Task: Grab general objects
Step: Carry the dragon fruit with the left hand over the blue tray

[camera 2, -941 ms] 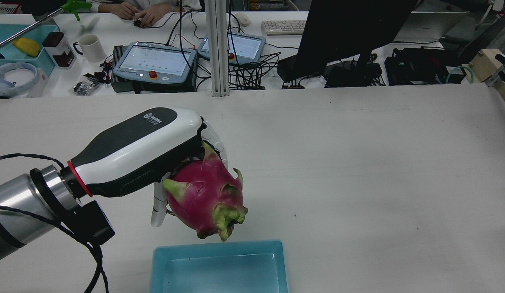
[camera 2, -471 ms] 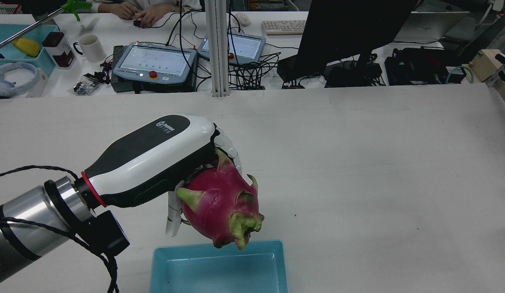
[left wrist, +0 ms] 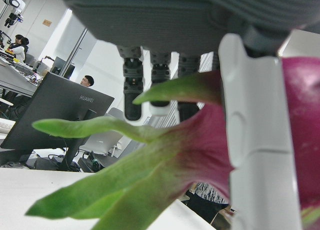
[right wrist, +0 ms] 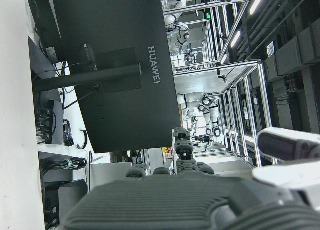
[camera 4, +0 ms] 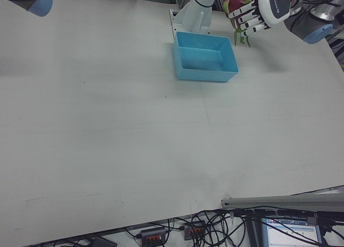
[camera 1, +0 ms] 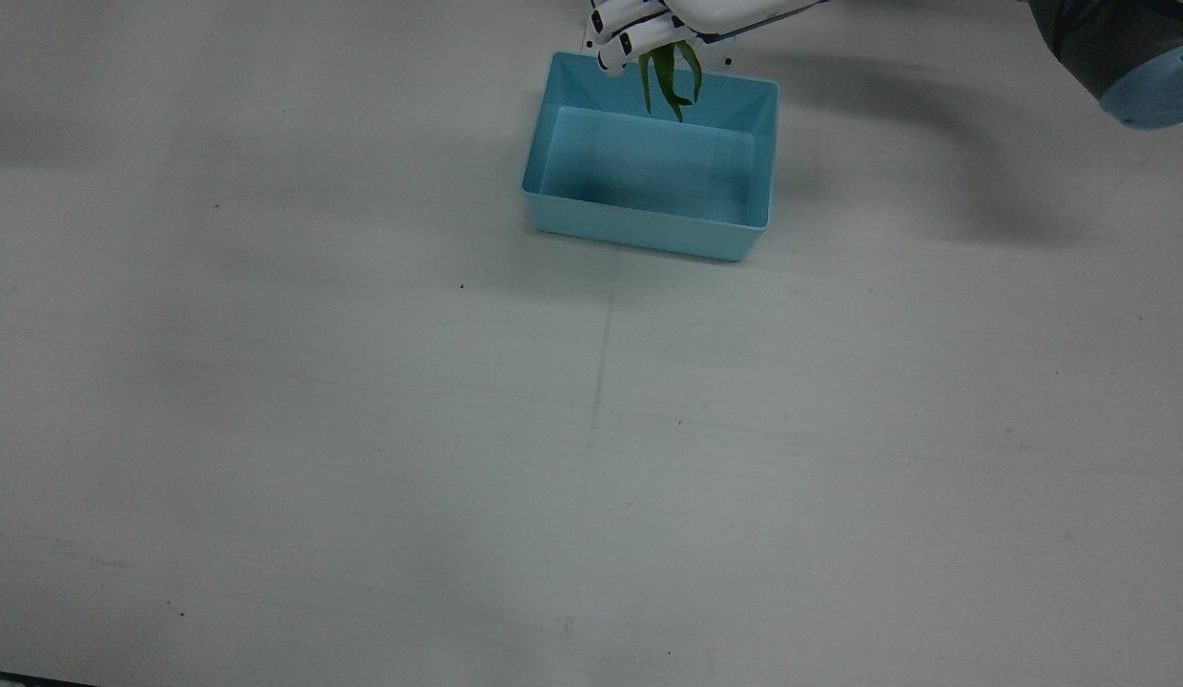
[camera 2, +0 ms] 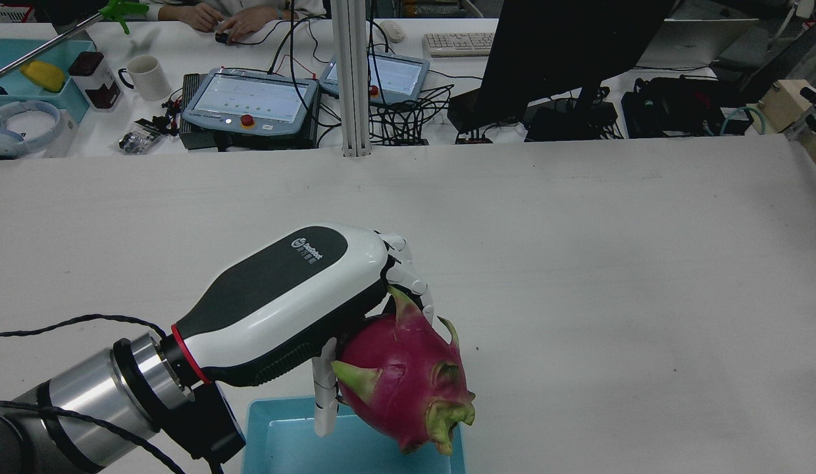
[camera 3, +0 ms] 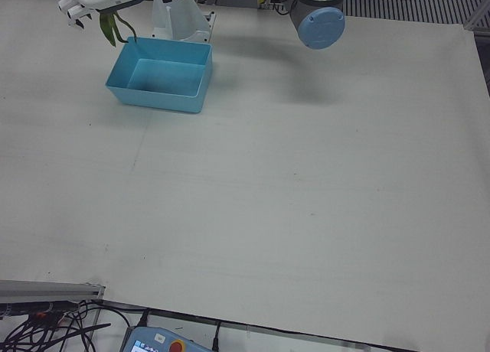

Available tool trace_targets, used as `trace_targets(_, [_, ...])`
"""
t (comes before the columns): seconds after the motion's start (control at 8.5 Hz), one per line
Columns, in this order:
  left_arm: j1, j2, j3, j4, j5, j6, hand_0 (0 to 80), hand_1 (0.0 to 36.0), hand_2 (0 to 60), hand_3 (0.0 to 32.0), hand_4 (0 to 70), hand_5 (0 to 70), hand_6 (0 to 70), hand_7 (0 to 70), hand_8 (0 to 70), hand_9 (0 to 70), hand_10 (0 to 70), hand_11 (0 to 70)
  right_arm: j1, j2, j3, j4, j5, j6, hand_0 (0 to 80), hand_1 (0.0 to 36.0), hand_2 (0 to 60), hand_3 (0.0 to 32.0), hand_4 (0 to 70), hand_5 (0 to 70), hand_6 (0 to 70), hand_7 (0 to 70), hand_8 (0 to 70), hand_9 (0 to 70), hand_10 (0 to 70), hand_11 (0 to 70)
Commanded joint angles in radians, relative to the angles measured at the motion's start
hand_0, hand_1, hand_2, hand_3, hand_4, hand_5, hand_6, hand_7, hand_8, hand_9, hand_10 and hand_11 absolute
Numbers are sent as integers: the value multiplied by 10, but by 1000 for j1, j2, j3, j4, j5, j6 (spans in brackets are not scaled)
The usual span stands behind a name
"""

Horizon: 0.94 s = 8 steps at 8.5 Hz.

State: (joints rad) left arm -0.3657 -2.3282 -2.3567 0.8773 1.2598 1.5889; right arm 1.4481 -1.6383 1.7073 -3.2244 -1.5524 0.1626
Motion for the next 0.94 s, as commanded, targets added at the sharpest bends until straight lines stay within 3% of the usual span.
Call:
trace_targets(0.0, [41, 3, 2, -6, -25, 25, 439, 41, 10, 0, 145, 243, 251, 235, 134, 151, 148, 222, 0, 0, 0, 0, 0, 0, 0, 0, 0, 0, 0, 0, 0, 0, 0, 0, 0, 0])
trace_targets(0.24, [40, 6, 11, -4, -25, 25, 403, 32, 13, 0, 107, 91, 197, 195, 88, 98, 99, 150, 0, 0, 0, 0, 0, 0, 0, 0, 0, 0, 0, 0, 0, 0, 0, 0, 0, 0])
trace_targets(0.59, [39, 1, 25, -4, -25, 23, 426, 47, 0, 0, 89, 70, 161, 174, 46, 45, 62, 97, 0, 0, -2, 0, 0, 0, 0, 0, 0, 0, 0, 0, 0, 0, 0, 0, 0, 0])
trace_targets(0.82, [24, -2, 21, 2, -33, 8, 428, 43, 0, 0, 91, 81, 171, 187, 56, 59, 64, 100, 0, 0, -2, 0, 0, 0, 0, 0, 0, 0, 0, 0, 0, 0, 0, 0, 0, 0])
